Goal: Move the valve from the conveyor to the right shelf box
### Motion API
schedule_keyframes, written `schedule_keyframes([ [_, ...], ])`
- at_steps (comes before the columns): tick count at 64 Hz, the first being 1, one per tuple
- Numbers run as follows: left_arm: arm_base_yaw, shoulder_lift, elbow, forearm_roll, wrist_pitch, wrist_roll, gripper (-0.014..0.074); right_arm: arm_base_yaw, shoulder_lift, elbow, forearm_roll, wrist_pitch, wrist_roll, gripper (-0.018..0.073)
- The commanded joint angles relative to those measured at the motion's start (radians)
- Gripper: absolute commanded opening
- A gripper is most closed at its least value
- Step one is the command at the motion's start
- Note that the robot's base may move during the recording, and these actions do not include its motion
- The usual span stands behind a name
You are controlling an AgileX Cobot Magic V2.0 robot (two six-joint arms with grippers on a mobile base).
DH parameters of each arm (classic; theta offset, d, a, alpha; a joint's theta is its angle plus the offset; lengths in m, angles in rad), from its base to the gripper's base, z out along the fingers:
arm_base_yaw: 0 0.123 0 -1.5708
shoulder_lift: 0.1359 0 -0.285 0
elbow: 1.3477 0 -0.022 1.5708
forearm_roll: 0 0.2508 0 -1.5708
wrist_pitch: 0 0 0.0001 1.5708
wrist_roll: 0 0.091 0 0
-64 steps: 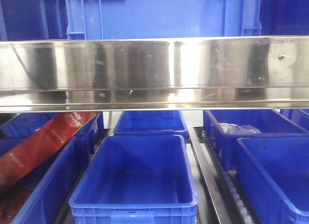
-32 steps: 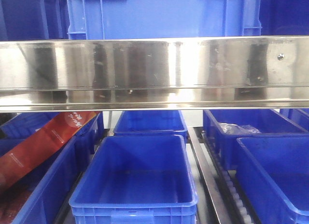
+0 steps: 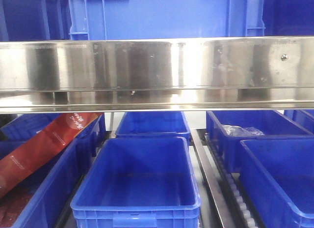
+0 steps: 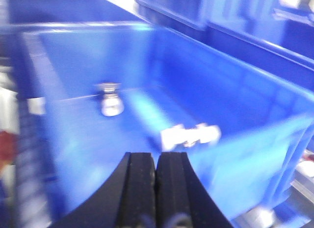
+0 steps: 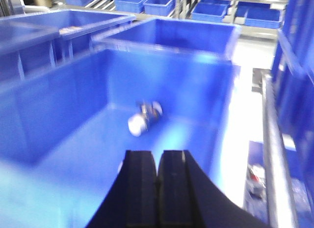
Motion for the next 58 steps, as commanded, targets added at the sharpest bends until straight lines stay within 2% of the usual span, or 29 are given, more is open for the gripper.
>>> schedule_keyframes([
  [1,0.024,-0.092,0.125,0.0,-0.068,0.004,-0.0111,0.002,-0.088,0.12,-0.006,-0.099,-0.005,-0.0163],
  [12,0.1,-0.286,0.366,0.0,-0.098,0.004,-0.0111,0.002,-0.278,0.379,-0.006,-0.246,-0.005,-0.0163],
  [26,0.204,-0.561,0.601,0.0,-0.106,0.004,-0.0111,0.002,-0.509,0.58,-0.006,-0.211,-0.005,-0.0163],
  [41,0.221,-0.773,0.692,0.0,-0.106,0.004,-0.0111,0.002,-0.682,0.62,-0.006,-0.214,-0.005,-0.0163],
  [58,0.221,-0.877,0.692,0.0,-0.113,0.004,-0.0111,0.002,-0.744,0.62,-0.006,-0.216,-0.005,-0.0163],
])
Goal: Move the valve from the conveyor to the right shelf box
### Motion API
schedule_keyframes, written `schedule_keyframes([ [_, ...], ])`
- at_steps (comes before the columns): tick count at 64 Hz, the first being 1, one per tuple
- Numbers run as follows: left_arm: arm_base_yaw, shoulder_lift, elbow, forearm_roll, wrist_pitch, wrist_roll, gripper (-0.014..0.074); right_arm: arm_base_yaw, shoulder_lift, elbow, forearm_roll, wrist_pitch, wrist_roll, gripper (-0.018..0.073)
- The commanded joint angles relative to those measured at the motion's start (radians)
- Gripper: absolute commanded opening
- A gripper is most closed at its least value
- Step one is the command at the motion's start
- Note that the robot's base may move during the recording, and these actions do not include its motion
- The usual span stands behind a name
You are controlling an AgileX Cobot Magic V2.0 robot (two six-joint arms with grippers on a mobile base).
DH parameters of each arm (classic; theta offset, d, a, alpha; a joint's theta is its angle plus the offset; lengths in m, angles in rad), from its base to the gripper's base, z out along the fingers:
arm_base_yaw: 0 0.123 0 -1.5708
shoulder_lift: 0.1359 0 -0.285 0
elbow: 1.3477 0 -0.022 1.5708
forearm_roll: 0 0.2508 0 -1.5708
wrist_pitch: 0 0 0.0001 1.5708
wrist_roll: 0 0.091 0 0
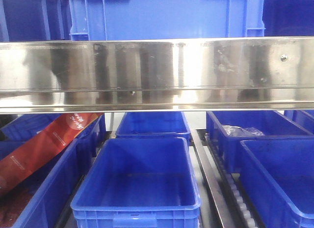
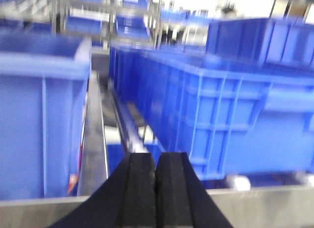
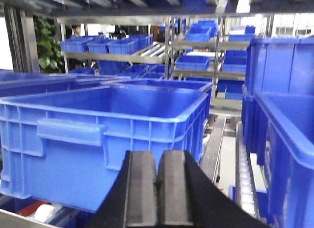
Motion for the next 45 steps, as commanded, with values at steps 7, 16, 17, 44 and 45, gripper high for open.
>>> schedule_keyframes([
  [7,0.001,-0.02,0.001,0.0,-0.02,0.004,-0.0111,0.002,-0.009,0.002,-0.004,-0.023,-0.005,-0.0163],
  [16,0.001,-0.02,0.001,0.0,-0.02,0.004,-0.0111,-0.026,-0.014,0.006,-0.004,-0.021,-0.005,-0.0163],
  [17,0.001,-0.02,0.001,0.0,-0.02,0.004,-0.0111,-0.035,-0.016,0.009,-0.006,-0.021,-0.005,-0.0163],
  [44,0.001,-0.02,0.001,0.0,-0.02,0.004,-0.0111,-0.268,-0.306,0.376,-0.016,-0.049,-0.005,-0.0163],
  [45,0.001,-0.02,0.001,0.0,-0.02,0.004,-0.0111,-0.268,-0.318,0.39,-0.016,-0.058,-0.005,-0.0163],
])
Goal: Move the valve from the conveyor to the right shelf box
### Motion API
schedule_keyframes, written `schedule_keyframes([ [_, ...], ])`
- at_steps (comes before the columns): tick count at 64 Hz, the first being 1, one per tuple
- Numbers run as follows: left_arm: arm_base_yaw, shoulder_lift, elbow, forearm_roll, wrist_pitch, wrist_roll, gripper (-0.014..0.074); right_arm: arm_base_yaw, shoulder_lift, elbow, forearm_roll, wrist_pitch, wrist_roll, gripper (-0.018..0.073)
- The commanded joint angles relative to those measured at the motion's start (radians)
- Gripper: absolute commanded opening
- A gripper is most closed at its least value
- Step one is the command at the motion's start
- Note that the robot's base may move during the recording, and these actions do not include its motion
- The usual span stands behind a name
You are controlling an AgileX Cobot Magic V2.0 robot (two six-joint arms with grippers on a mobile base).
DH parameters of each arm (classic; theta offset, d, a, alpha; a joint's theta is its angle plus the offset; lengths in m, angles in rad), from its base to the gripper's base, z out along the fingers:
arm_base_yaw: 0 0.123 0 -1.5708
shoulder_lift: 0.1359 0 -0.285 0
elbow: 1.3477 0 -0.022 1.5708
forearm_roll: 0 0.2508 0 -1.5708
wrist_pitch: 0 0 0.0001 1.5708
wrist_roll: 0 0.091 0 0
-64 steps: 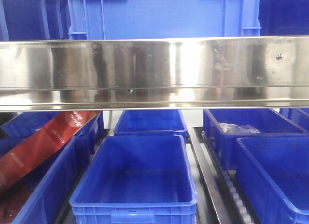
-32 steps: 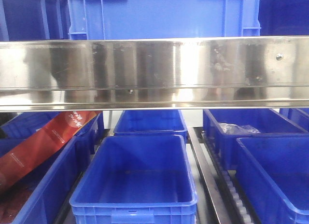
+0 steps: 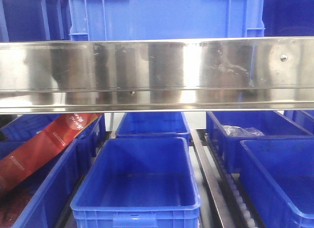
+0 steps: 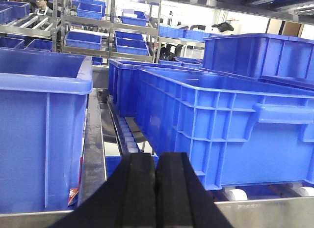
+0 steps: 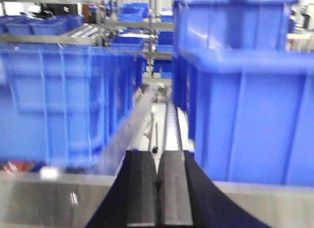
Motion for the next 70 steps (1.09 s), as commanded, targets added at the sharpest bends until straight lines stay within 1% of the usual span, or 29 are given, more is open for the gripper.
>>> schedule_keyframes([
  [1,0.001,-0.002,0.001,0.0,-0.017,0.004,-0.0111,-0.008,-0.08,0.088,-0.009,-0.06,-0.005,-0.0163],
  [11,0.001,-0.002,0.001,0.0,-0.017,0.004,-0.0111,-0.008,-0.224,0.208,-0.009,-0.078,-0.005,-0.0163],
  [15,0.001,-0.002,0.001,0.0,-0.017,0.004,-0.0111,-0.008,-0.231,0.243,-0.009,-0.095,-0.005,-0.0163],
  [19,0.001,-0.002,0.001,0.0,-0.017,0.004,-0.0111,-0.008,-0.231,0.243,-0.009,-0.152,-0.005,-0.0163],
  [22,0.001,-0.005,0.001,0.0,-0.017,0.004,-0.0111,-0.008,-0.231,0.243,-0.009,-0.117,-0.005,-0.0163],
  [36,0.001,-0.005,0.001,0.0,-0.017,0.004,-0.0111,-0.008,-0.231,0.243,-0.009,-0.157,-0.005,-0.0163],
  [44,0.001,-0.005,0.001,0.0,-0.017,0.004,-0.0111,-0.008,-0.231,0.243,-0.009,-0.134,-0.005,-0.0163],
  [55,0.001,-0.005,0.001,0.0,-0.017,0.004,-0.0111,-0.008,-0.231,0.243,-0.009,-0.053,-0.005,-0.0163],
  [70,0.001,-0.005,0.001,0.0,-0.017,0.004,-0.0111,-0.008,-0.231,0.243,-0.009,-0.066,-0.005,-0.0163],
])
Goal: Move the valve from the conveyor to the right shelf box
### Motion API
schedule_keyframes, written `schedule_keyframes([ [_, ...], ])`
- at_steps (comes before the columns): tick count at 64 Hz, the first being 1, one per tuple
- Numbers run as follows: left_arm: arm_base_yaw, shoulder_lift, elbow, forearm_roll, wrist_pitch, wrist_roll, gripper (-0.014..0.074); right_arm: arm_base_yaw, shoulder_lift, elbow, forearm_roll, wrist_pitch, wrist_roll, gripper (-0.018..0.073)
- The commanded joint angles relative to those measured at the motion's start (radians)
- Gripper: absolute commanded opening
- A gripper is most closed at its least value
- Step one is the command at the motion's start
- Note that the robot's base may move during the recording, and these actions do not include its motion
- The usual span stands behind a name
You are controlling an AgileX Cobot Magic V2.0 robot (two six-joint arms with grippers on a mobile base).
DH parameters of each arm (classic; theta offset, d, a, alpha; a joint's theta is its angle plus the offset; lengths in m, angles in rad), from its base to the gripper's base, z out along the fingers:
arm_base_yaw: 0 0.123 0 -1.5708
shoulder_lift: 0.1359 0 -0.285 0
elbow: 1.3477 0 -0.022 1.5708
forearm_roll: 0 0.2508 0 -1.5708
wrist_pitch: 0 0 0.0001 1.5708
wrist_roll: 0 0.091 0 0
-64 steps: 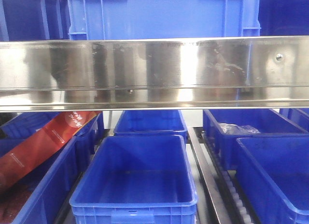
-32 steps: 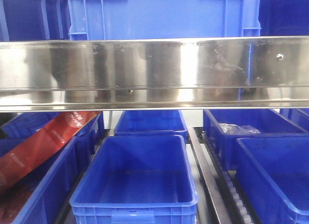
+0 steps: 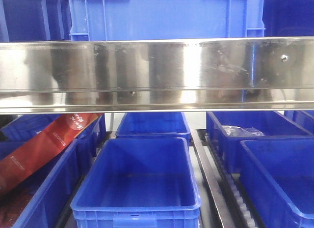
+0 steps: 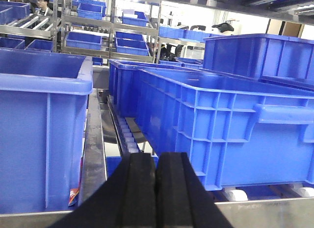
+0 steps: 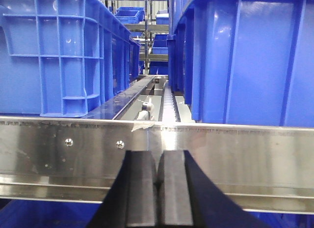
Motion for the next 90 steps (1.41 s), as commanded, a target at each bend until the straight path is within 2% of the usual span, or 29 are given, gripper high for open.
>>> schedule_keyframes([
  [1,0.001,-0.005,0.0,0.0,-0.016,0.004,-0.0111,-0.007,-0.003,0.0,-0.009,-0.022,-0.005,-0.0163],
  [53,0.001,-0.005,0.005,-0.002,-0.017,0.004,-0.0111,-0.007,-0.003,0.0,-0.009,-0.022,-0.005,-0.0163],
  [55,0.003,-0.005,0.005,0.016,-0.017,0.004,-0.0111,-0.007,-0.003,0.0,-0.009,-0.022,-0.005,-0.0163],
  [59,0.008,-0.005,0.005,0.114,-0.021,0.004,-0.0111,-0.007,-0.003,0.0,-0.009,-0.022,-0.005,-0.0163],
  [63,0.017,-0.005,0.015,0.172,-0.015,0.004,-0.0111,-0.007,-0.003,0.0,-0.009,-0.022,-0.005,-0.0163],
  [69,0.042,-0.019,0.057,0.194,-0.017,-0.001,-0.0111,-0.007,-0.003,0.0,-0.009,-0.022,-0.005,-0.0163],
  [73,0.068,-0.045,0.095,0.236,-0.017,-0.037,-0.0111,-0.007,-0.003,0.0,-0.009,-0.022,-0.005,-0.0163],
  [76,0.086,-0.076,0.132,0.266,-0.017,-0.094,-0.0111,-0.007,-0.003,0.0,-0.009,-0.022,-0.005,-0.0163],
  [79,0.106,-0.11,0.172,0.321,-0.022,-0.118,-0.0111,-0.007,-0.003,0.0,-0.009,-0.022,-0.005,-0.0163],
  [84,0.13,-0.172,0.249,0.332,-0.048,-0.133,-0.0111,-0.007,-0.003,0.0,-0.009,-0.022,-0.005,-0.0163],
  [90,0.136,-0.228,0.346,0.332,-0.121,-0.199,-0.0111,-0.007,-0.003,0.0,-0.009,-0.022,-0.005,-0.0163],
])
